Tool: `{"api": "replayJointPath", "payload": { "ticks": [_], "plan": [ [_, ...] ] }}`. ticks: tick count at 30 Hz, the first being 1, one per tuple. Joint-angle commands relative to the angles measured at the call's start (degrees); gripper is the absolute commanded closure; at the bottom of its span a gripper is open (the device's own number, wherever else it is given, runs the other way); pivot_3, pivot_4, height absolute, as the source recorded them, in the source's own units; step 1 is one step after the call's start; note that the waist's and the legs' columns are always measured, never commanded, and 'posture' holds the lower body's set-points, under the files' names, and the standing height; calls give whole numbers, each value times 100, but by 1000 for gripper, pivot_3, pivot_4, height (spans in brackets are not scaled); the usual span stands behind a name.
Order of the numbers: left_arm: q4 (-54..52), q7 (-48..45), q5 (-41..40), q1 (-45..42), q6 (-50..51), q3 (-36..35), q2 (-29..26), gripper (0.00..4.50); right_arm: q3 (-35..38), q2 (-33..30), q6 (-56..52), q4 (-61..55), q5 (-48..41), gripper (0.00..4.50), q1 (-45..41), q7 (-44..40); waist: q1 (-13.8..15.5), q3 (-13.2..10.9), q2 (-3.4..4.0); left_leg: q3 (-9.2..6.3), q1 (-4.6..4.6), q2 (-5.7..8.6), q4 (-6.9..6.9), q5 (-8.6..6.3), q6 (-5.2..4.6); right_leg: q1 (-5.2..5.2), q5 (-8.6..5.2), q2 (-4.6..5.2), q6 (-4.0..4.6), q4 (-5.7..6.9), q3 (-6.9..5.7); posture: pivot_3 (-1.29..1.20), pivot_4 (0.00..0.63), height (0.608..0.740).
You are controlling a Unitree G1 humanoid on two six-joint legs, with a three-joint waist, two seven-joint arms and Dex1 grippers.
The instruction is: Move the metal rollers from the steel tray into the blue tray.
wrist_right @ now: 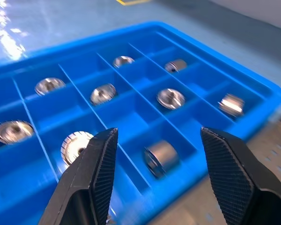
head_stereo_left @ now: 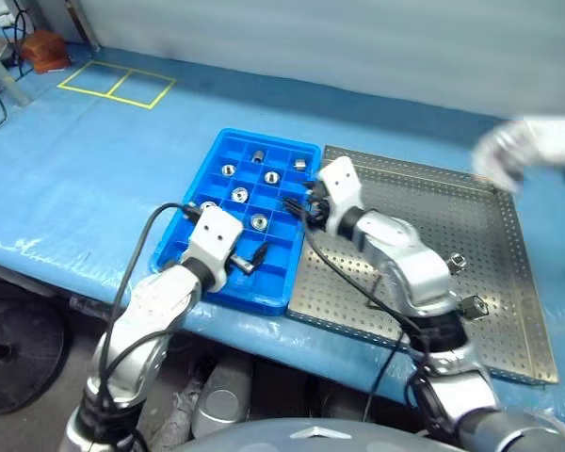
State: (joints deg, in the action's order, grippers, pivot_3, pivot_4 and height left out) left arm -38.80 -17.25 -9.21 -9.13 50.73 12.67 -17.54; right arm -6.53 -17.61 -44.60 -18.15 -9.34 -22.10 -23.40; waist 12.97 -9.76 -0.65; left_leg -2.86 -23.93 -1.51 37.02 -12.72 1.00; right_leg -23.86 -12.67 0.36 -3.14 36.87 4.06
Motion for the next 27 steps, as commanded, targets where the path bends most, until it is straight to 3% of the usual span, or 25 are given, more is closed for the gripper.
{"api": "replayJointPath", "payload": {
  "ticks": [1,8,14,19,27],
  "plan": [
    [246,-241,-60,-235,-379,254,46,0,341,-361,-611,-1044,0,1534,393,151,-139,0,0,1,-2,2,0,0,0,0,0,2,0,-1,1,195,150,740],
    [844,-798,-192,-606,-964,627,151,0,1199,-816,-1667,-1992,192,1534,1575,694,-781,1,2,-2,3,1,0,-3,-6,6,-2,3,5,3,1,72,150,740],
    [1196,-1172,-232,-821,-1355,816,299,0,1580,-837,-2203,-2351,220,1534,1930,905,-1271,2,4,4,23,0,7,-1,-8,21,-1,4,-2,10,4,12,150,740],
    [1346,-1246,-164,-844,-1491,895,384,0,1740,-731,-2400,-2161,255,1534,2047,1074,-1441,5,8,3,25,1,7,0,-10,22,0,2,-5,14,6,14,150,740],
    [1283,-1234,-97,-712,-1454,845,305,0,1700,-613,-2492,-1758,322,1534,2083,1293,-1444,7,11,2,25,2,9,0,-10,23,2,1,-9,15,12,33,150,740]
  ]
}}
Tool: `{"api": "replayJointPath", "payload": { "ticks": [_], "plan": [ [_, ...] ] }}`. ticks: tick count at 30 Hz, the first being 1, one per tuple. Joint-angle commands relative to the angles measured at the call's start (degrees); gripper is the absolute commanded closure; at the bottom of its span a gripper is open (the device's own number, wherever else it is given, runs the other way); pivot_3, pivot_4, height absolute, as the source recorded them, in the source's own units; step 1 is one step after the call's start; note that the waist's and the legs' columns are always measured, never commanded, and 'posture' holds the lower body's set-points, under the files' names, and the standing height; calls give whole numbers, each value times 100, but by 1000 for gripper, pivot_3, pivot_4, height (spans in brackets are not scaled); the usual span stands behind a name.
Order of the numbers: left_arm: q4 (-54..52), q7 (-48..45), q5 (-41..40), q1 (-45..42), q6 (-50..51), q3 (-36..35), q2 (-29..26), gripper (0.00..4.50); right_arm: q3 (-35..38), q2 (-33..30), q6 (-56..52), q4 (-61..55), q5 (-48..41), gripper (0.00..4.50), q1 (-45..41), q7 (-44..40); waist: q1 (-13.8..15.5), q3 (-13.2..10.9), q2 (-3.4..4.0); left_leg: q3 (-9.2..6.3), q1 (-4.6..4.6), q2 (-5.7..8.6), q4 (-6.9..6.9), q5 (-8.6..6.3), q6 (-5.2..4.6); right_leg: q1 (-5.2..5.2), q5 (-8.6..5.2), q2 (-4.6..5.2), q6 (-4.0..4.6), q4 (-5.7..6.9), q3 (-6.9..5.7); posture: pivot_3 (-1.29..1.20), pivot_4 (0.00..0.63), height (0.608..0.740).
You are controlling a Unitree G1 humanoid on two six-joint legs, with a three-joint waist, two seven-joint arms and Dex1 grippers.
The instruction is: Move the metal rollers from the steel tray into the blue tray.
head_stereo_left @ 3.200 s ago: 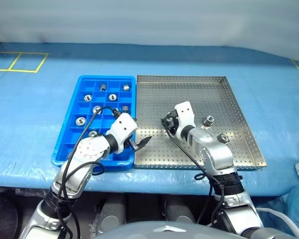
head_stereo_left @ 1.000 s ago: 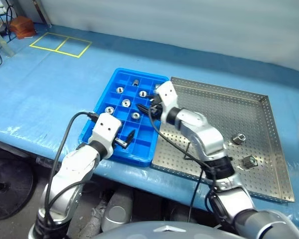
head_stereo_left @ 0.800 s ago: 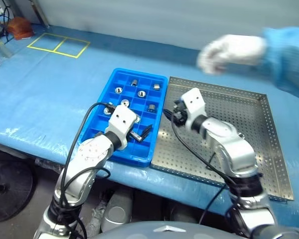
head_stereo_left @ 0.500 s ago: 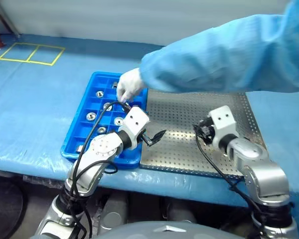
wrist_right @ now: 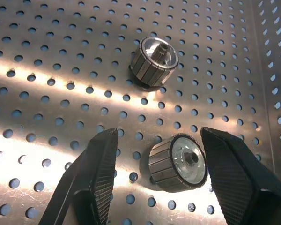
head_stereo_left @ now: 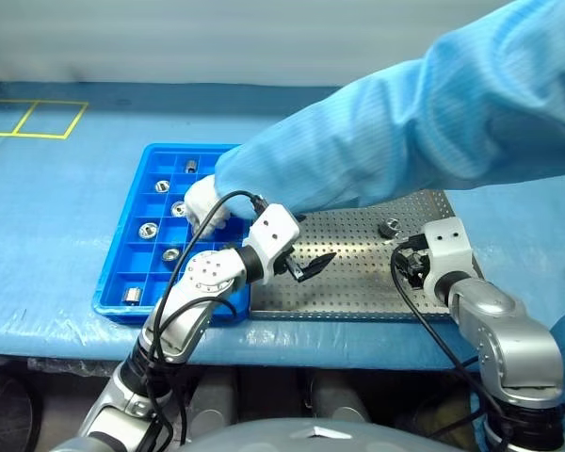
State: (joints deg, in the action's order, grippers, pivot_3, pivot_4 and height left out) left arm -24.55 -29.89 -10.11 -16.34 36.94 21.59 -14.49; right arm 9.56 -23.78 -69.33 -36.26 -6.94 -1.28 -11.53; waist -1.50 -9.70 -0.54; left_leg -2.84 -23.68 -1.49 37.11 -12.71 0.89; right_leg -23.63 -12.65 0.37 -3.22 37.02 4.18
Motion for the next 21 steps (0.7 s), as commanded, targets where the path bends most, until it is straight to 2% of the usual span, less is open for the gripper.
{"api": "replayJointPath", "payload": {
  "ticks": [1,13,18,21],
  "plan": [
    [-152,41,-4,20,-63,-47,-9,0,83,1,-33,98,83,1534,12,123,7,0,0,0,0,0,0,0,0,0,0,0,0,0,0,46,150,740],
    [-191,91,17,32,-32,-20,-57,0,90,136,125,591,117,1534,84,257,20,2,2,-1,4,0,0,0,0,3,1,-1,-2,0,1,54,150,740],
    [-196,112,24,49,-26,-17,-82,0,148,268,372,642,101,2632,48,288,21,3,3,0,8,0,4,1,-2,9,2,-1,-3,1,2,56,150,740],
    [-202,118,19,62,-18,-12,-88,0,181,289,398,742,103,2632,19,305,21,3,3,0,7,0,3,2,-2,9,2,-1,-4,0,3,55,150,740]
  ]
}}
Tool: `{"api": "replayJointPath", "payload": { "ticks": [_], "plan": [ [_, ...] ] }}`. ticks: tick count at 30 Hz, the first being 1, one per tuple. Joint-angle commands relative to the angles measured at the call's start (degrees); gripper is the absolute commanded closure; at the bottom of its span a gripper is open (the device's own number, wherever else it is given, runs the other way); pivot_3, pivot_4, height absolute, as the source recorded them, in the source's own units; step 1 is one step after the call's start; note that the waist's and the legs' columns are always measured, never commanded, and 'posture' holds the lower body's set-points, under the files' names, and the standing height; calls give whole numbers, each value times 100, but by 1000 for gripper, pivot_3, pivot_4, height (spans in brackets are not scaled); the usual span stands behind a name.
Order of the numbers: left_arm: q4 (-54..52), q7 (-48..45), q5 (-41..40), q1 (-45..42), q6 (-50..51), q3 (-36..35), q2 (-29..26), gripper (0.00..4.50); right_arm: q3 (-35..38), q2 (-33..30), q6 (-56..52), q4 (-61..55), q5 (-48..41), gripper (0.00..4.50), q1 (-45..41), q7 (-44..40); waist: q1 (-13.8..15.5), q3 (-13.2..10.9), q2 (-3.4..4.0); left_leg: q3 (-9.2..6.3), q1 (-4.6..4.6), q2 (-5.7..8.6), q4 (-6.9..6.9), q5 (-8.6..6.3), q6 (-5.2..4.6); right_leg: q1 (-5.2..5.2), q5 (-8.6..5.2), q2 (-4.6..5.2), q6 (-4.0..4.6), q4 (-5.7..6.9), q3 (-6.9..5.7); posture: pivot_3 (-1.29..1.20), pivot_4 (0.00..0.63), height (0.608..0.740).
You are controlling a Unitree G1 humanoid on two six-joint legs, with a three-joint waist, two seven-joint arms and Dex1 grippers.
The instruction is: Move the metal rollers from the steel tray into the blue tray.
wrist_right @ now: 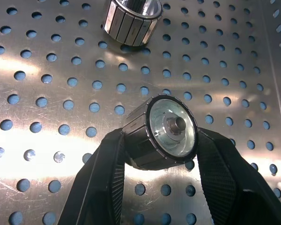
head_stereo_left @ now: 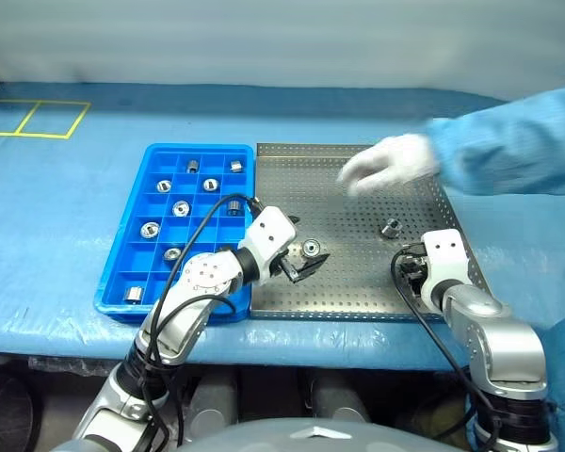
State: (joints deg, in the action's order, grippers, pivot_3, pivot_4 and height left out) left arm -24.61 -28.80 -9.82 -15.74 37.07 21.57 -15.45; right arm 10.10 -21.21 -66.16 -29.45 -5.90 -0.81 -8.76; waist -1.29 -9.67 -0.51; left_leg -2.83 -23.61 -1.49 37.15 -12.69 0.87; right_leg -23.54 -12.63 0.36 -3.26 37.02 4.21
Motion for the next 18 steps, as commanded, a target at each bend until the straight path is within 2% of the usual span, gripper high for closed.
{"api": "replayJointPath", "payload": {
  "ticks": [1,9,13,18],
  "plan": [
    [-198,12,-9,2,-25,-8,7,0,138,36,96,93,-1,2632,-34,30,2,0,0,0,0,0,0,0,0,0,0,0,0,0,0,55,150,740],
    [-338,131,30,77,181,-113,-101,0,34,132,369,-174,-222,2630,-106,-212,-1,1,1,-1,0,0,0,0,0,0,1,0,-1,0,0,64,150,740],
    [-644,455,281,83,786,-217,-352,0,-535,177,511,-678,-519,2630,-488,-568,-34,-1,4,-1,0,-4,-4,0,0,-9,1,-5,-1,9,2,93,150,740],
    [-1161,763,340,154,1307,-554,-511,0,-1188,298,932,-557,-638,2630,-1203,-797,57,-1,3,-12,1,-5,-3,2,-2,-10,-1,-10,2,21,-5,156,150,740]
  ]
}}
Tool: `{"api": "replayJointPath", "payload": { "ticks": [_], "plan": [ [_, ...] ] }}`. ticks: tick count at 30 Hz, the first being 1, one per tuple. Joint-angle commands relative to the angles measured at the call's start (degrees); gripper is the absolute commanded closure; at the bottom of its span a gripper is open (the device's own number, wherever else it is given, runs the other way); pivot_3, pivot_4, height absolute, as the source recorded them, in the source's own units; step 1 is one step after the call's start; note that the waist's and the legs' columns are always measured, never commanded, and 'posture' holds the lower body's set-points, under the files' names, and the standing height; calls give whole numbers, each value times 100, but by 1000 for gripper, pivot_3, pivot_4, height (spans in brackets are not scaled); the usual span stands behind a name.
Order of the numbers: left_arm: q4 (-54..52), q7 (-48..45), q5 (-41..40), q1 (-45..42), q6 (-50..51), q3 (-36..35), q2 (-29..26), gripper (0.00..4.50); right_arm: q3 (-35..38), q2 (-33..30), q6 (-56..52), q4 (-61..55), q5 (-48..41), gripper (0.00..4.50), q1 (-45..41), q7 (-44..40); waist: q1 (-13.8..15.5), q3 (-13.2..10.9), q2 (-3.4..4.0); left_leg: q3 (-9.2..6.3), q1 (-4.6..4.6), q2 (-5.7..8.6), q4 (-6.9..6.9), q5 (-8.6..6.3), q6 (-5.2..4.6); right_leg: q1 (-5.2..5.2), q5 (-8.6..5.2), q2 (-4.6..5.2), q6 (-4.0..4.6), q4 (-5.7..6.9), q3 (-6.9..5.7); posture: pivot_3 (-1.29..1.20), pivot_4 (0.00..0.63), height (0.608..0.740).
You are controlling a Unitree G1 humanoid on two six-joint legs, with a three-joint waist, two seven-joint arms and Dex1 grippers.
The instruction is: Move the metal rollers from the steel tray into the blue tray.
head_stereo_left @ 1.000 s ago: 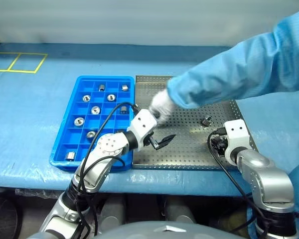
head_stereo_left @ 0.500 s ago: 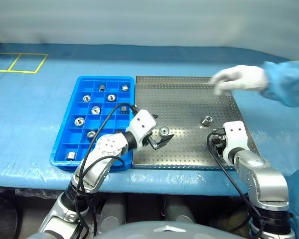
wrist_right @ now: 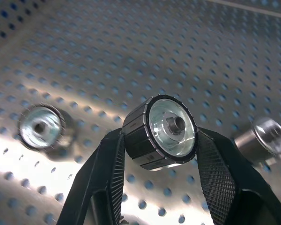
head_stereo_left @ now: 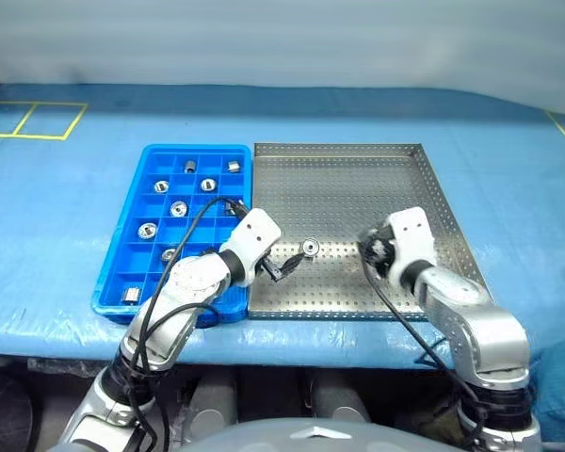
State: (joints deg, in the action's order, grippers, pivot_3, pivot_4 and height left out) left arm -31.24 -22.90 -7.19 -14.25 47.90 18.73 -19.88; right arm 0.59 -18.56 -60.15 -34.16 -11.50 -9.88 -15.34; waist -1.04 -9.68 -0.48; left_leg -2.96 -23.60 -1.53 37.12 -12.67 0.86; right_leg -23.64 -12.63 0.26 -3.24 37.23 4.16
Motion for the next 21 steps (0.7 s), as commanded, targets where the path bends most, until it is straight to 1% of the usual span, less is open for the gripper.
{"api": "replayJointPath", "payload": {
  "ticks": [1,6,11,16,21],
  "plan": [
    [-574,221,83,27,304,-319,-93,0,-324,59,398,-23,-97,2630,-402,-175,49,0,0,-1,-1,1,-1,0,0,0,0,0,0,0,0,163,150,740],
    [-1083,554,199,365,881,-699,-313,0,-1037,349,924,855,-77,2630,-1092,-463,128,-1,-2,-8,-4,2,-7,0,0,-1,10,3,-17,-4,-7,257,150,740],
    [-1581,738,238,818,1276,-996,-472,0,-1484,628,1531,1840,51,2630,-1549,-680,345,-1,-2,-19,-4,1,-13,1,1,-3,7,2,-12,-1,-21,345,150,740],
    [-1860,913,275,1222,1498,-1136,-523,0,-1703,935,2070,2816,144,2630,-1941,-893,578,-1,-1,-22,-4,1,-14,2,4,-2,6,2,-9,-1,-25,413,150,740],
    [-1949,1041,263,1348,1559,-1039,-470,0,-1785,1187,2409,3325,184,2630,-2159,-1074,821,-1,-1,-26,-6,1,-13,7,12,-2,-8,2,16,-1,-28,441,150,740]
  ]
}}
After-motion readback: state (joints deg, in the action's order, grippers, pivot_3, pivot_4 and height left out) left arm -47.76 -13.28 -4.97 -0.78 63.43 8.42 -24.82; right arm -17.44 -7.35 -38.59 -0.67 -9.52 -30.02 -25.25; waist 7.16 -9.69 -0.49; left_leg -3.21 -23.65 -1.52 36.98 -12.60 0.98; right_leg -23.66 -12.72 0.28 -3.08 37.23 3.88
